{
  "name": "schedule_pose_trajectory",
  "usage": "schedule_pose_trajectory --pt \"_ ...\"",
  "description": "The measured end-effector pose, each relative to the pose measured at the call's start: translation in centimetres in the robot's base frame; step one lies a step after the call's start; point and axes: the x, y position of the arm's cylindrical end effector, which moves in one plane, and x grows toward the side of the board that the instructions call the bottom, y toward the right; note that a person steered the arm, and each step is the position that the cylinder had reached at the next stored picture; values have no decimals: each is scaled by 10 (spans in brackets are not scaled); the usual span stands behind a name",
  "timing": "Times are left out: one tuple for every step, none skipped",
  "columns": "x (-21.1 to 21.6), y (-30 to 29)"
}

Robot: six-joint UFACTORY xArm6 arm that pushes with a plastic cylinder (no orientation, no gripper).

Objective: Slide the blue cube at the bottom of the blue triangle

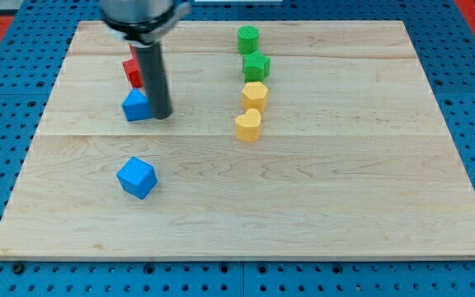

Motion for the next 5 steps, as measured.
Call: schedule_pose_trajectory --pt "-1 -1" --pt "44 50" --pt "100 93" --pt "152 65" --pt "126 -12"
